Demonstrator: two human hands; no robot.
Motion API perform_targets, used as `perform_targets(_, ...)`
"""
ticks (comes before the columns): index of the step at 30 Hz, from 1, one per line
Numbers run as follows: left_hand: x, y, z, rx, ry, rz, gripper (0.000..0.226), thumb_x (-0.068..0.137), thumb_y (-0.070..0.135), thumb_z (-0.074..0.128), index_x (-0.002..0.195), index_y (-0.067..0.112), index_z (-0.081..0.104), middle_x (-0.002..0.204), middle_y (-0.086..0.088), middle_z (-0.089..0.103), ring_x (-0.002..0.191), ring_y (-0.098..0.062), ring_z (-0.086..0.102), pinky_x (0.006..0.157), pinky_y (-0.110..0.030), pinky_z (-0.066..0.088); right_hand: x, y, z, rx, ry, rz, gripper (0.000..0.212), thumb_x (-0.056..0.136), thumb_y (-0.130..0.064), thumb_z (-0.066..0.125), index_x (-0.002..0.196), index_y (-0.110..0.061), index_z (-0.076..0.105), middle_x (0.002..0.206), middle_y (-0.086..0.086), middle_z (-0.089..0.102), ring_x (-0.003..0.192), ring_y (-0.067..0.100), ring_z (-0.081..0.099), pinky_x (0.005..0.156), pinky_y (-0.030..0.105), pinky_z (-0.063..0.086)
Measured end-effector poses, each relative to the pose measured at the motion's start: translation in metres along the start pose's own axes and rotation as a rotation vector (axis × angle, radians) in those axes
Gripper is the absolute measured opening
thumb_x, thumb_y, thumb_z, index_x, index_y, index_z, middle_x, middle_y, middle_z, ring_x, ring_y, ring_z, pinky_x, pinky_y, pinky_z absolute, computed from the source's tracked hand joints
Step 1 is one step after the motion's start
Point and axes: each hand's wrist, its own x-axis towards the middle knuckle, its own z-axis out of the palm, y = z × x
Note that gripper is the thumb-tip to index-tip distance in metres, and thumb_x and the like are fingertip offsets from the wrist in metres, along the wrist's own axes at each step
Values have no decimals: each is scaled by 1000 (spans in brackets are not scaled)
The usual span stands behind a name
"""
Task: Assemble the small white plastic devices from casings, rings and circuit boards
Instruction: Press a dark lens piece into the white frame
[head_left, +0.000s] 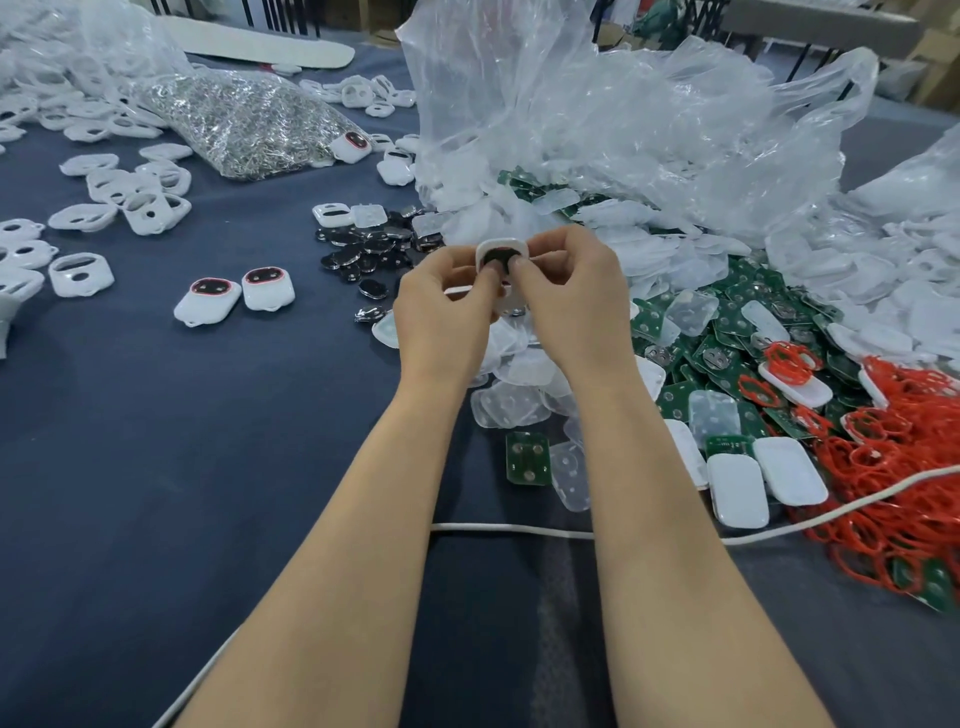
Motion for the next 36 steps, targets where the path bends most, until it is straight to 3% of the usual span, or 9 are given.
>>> perform_targets(8, -6, 0, 4, 86, -28, 10, 20, 90, 7, 58, 82, 24, 65, 80, 0, 70, 84, -24, 69, 84, -47, 56, 1, 3, -2, -89, 12, 30, 7, 87, -16, 63, 88, -18, 56, 80, -6, 59, 78, 10, 57, 70, 16, 43)
perform_targets(12, -9, 1, 4, 137, 7, 69, 12, 90, 9, 58, 86, 19, 65, 77, 7, 67, 79, -17, 68, 80, -41, 57, -1, 1, 0, -114, 28, 23, 8, 88, -17, 63, 92, -15, 56, 83, -3, 61, 81, 14, 58, 72, 17, 42)
perform_targets(16, -10, 1, 3, 272, 148, 198, 9, 92, 19, 59, 89, 15, 66, 81, 10, 66, 76, -8, 64, 72, -31, 52, -7, -7, 8, -133, 97, -46, 14, 90, -20, 63, 95, -8, 63, 88, 3, 68, 86, 20, 63, 86, 32, 47)
perform_targets(19, -10, 0, 4, 399, 192, 314, 13, 91, 12, 58, 100, 9, 68, 101, -3, 65, 83, -18, 62, 74, -31, 50, -10, -13, 15, -89, 38, -65, 18, 91, -23, 62, 91, -10, 74, 86, 2, 74, 81, 12, 66, 77, 21, 48)
perform_targets(22, -10, -3, 7, 475, 95, 422, 22, 87, -1, 57, 107, 1, 66, 107, -9, 62, 86, -20, 59, 76, -26, 48, -8, -10, 15, 56, -9, -3, 18, 92, -20, 60, 89, -12, 76, 74, -6, 70, 66, 0, 60, 66, 15, 46)
perform_targets(25, -11, -5, 10, 432, -50, 397, 33, 92, 2, 53, 124, 0, 60, 123, -10, 55, 104, -21, 59, 87, -34, 52, -5, -2, 11, 299, -9, 132, 15, 92, -14, 60, 93, -9, 75, 76, -1, 70, 66, 1, 62, 65, 17, 51)
perform_targets(28, -11, -6, 12, 395, -89, 374, 36, 97, 4, 45, 132, 1, 54, 127, -7, 50, 107, -10, 53, 95, -23, 46, -2, 3, 9, 441, -4, 222, 14, 93, -9, 59, 91, -7, 72, 84, 11, 70, 78, 15, 64, 76, 27, 54)
perform_targets(32, -6, -3, 4, 238, 69, 316, 20, 96, 8, 53, 109, 7, 67, 108, -2, 55, 83, 6, 54, 76, -7, 44, 2, 3, 3, 624, -76, 325, 19, 95, -5, 53, 83, -9, 67, 79, 12, 63, 79, 23, 56, 76, 33, 49)
perform_targets(36, 4, -2, -5, -61, 88, -28, 14, 96, 24, 58, 103, 14, 64, 99, -1, 66, 86, -5, 59, 78, -16, 46, 5, 1, -4, 752, -193, 387, 17, 96, -5, 51, 84, -7, 62, 80, 8, 63, 74, 16, 58, 69, 24, 50)
